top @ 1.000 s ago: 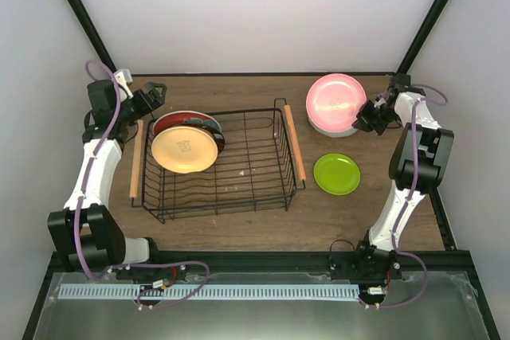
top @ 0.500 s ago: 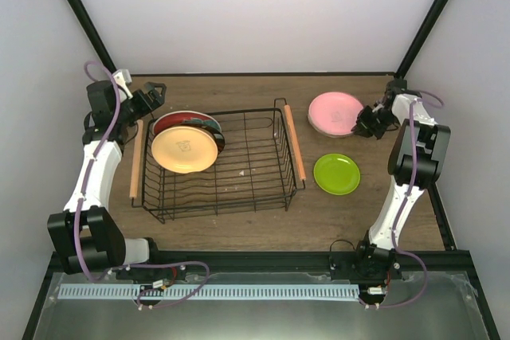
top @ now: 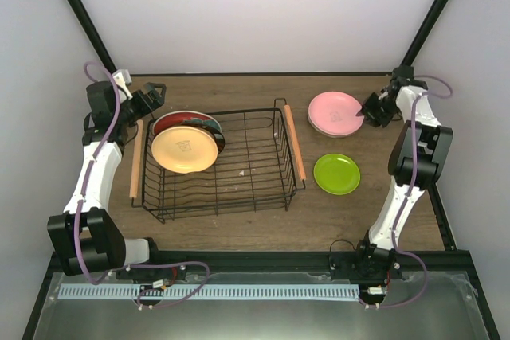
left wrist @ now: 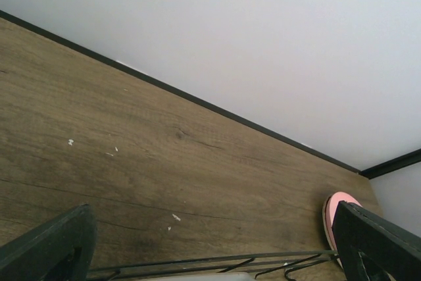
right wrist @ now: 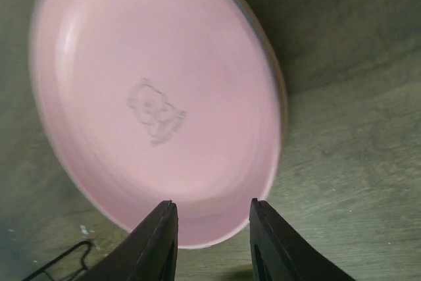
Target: Unload the plates from the dish rack
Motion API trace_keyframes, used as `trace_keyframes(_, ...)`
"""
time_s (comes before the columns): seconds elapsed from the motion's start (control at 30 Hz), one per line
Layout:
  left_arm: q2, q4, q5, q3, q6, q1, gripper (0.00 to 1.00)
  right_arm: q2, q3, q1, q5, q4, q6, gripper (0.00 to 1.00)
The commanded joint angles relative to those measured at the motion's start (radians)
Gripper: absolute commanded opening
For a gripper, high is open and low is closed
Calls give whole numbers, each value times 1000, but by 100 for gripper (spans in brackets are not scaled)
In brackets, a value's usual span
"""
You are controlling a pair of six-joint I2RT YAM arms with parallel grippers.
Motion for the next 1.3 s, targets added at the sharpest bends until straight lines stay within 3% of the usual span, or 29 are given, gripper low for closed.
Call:
trace_keyframes(0.0, -19, 4, 1, 1, 9, -3, 100, -169, 157, 30, -3, 63, 5, 32)
trace_keyframes(0.07, -12, 2, 2, 1, 11, -3, 100, -228, 249, 121, 12, 118, -53, 32)
trace_keyframes(0.2, 6, 3, 3, 10, 7, -3, 100, -298, 357, 449, 75, 230, -303, 33)
trace_keyframes(0.33, 17, 1, -1, 27, 14, -4, 100, -341, 202, 749, 96, 413, -473, 36)
trace_keyframes(0.6, 9, -16, -7, 40, 29, -3, 100, -248, 87, 1128, 235, 538, -666, 38)
trace_keyframes(0.9, -4, 0, -9, 19, 22, -3, 100, -252, -136, 1210, 338, 641, -604, 40)
trace_keyframes(1.27, 2, 11, 2, 13, 12, -3, 100, -263, -261, 1214, 421, 727, -565, 40)
